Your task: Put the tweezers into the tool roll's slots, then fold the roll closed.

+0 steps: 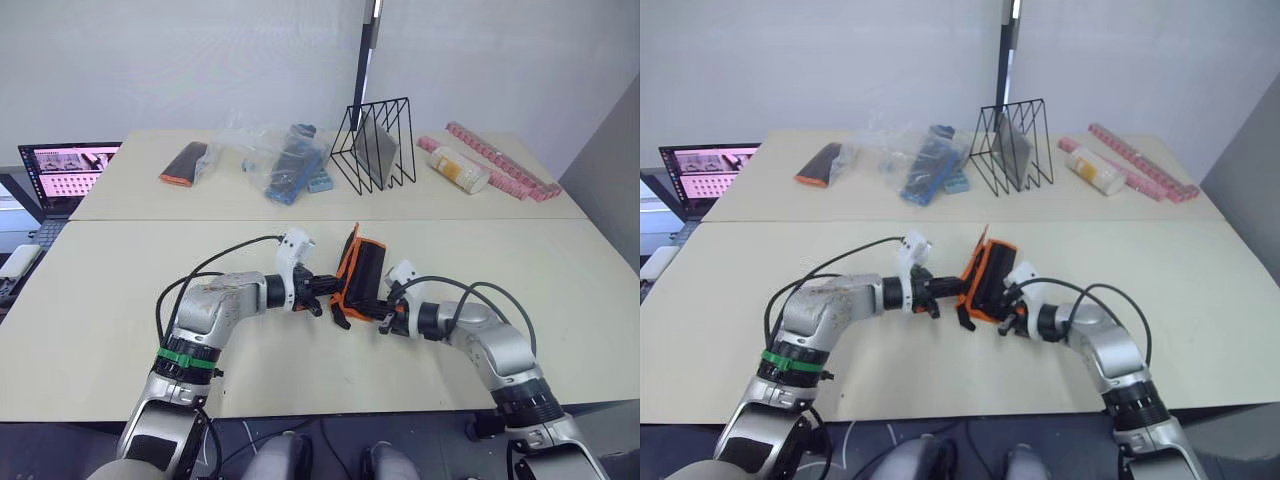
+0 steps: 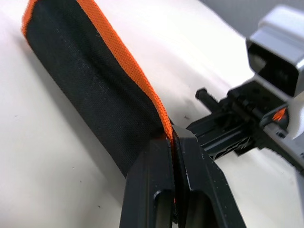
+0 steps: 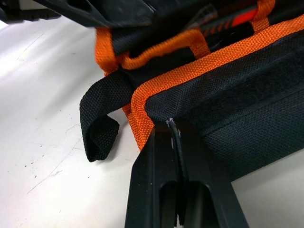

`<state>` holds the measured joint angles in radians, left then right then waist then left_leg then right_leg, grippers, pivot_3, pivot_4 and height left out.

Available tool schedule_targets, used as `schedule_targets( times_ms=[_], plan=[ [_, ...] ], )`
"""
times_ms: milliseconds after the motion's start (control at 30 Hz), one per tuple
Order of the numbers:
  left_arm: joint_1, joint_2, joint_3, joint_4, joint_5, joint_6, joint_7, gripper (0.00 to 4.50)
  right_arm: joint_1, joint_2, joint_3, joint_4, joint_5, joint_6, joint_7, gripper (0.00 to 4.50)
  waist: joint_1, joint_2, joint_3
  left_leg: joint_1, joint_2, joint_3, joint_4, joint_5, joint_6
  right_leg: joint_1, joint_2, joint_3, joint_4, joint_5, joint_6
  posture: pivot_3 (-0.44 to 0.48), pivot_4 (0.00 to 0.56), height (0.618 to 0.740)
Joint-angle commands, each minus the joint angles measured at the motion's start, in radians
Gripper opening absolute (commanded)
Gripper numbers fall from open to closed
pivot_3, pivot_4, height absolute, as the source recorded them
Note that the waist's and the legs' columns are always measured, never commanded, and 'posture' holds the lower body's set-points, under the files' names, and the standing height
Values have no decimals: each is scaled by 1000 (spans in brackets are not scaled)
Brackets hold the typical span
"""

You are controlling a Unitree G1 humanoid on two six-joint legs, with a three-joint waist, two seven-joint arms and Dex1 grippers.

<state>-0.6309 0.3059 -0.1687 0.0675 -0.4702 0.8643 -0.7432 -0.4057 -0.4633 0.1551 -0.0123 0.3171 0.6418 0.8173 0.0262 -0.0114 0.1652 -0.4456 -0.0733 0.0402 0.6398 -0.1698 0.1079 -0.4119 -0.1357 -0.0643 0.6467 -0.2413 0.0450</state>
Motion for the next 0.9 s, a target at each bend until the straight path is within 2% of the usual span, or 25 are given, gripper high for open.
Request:
schedule_targets(
  times_ms=[33,533,700,833,900],
  plan=[
    [-19,-16,-56,-1,29,-42,-36,33,29,-21,2,-9,-13,42,-17,0,2,0,0,0,0,0,0,0,0,0,0,0,0,0,0,0,150,707],
    [-68,-125,-89,173,82,-118,-98,33,69,-31,-17,-92,-3,84,-74,0,18,0,0,0,0,0,2,-2,3,2,-1,0,-3,0,0,0,150,707],
    [-71,-163,-106,331,144,-199,-109,33,87,-43,-21,-121,-1,94,-82,0,23,0,0,0,0,-1,3,-2,3,5,-1,-1,-6,0,1,0,150,707],
    [-76,-169,-115,414,183,-245,-125,33,97,-129,-46,-193,4,119,-49,0,29,0,0,0,0,-1,4,-2,4,7,-2,-2,-7,0,2,0,150,707],
    [-75,-163,-133,438,206,-265,-142,33,82,-182,-102,-234,51,160,-17,0,30,-1,0,0,0,-1,4,-2,4,7,-3,-2,-8,1,2,0,150,707]
  ],
)
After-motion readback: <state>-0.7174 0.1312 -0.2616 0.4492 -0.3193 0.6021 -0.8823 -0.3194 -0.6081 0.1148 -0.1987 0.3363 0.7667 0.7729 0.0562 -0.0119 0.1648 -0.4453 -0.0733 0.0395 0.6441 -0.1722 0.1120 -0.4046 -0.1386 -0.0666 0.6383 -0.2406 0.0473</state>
